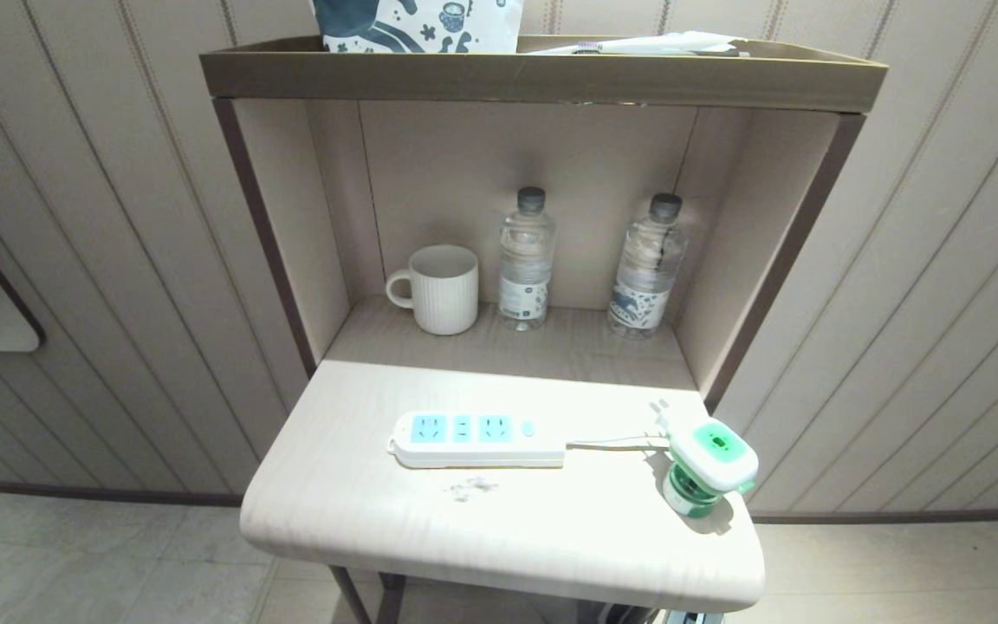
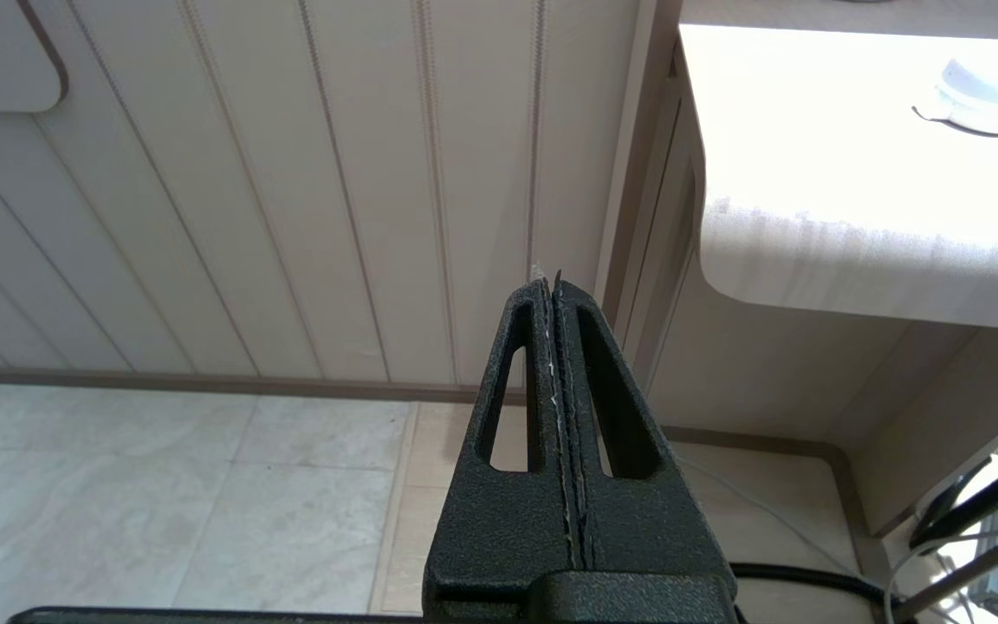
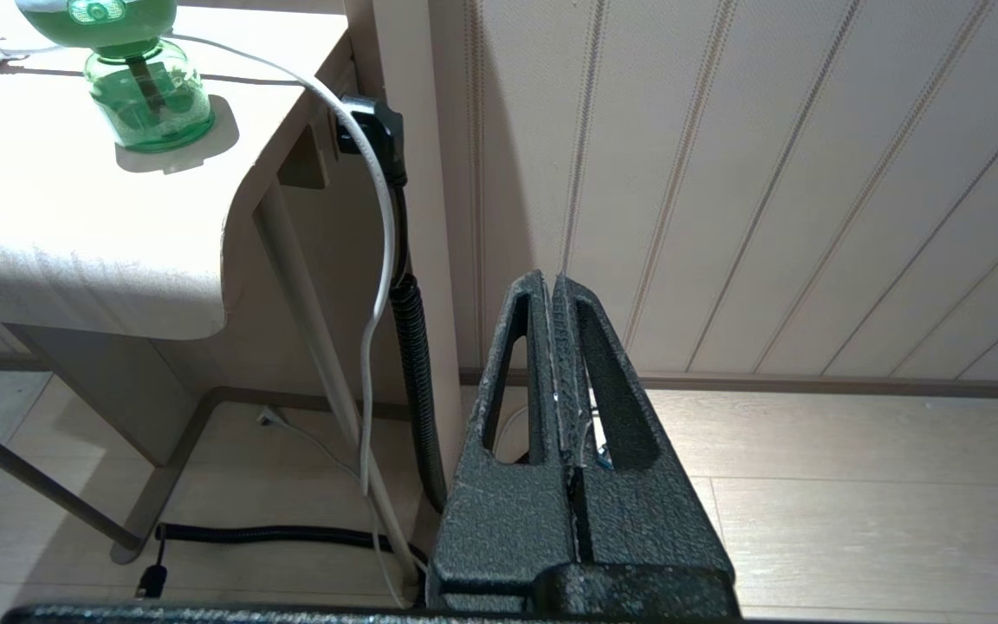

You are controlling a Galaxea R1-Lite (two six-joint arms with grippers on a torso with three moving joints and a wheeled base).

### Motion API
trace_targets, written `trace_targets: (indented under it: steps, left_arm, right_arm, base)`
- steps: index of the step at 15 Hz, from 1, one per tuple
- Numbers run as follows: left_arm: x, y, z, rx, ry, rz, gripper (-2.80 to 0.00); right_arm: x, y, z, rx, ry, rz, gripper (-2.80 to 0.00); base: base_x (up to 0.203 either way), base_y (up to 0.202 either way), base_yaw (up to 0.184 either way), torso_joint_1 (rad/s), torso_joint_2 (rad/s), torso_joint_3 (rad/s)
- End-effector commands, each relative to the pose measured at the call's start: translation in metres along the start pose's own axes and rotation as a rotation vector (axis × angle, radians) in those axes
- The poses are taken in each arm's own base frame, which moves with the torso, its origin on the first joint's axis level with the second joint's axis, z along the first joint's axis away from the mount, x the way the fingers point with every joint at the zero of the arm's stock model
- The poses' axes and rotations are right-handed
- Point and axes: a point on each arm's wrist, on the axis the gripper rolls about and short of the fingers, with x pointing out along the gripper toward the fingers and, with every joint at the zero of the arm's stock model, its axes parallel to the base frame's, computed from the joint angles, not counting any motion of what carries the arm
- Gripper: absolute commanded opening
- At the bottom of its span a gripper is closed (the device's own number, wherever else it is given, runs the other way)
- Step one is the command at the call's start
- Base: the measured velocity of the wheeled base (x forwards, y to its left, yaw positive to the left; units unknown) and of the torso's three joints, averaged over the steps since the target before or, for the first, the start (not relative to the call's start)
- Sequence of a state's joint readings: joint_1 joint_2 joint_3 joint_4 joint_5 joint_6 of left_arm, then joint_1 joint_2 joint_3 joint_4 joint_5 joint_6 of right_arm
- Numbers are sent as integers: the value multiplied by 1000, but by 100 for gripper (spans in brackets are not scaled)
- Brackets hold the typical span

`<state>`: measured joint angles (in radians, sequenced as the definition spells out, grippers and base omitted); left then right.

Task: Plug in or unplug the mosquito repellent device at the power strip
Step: Pick up the mosquito repellent liquid

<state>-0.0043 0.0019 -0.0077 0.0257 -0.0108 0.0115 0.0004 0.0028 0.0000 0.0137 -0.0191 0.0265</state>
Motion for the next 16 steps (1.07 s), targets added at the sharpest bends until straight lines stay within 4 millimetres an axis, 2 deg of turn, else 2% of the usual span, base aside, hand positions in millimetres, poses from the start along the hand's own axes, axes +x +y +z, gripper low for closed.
trace_targets:
  steps: [1,12,13,16]
  left_arm:
    - [0,0,0,1,1,0,-280]
    - [0,0,0,1,1,1,-280]
    - [0,0,0,1,1,0,-280]
    - [0,0,0,1,0,0,-280]
  right_arm:
    - [0,0,0,1,3,0,-280]
    - [-1,0,3,-17,-5,10,-280]
    - [-4,1,12,-15,-21,16,-280]
    - [-24,3,57,-7,-68,73,-280]
  base:
    - [0,0,0,0,0,0]
    - [0,0,0,0,0,0]
    - [0,0,0,0,0,0]
    - [0,0,0,0,0,0]
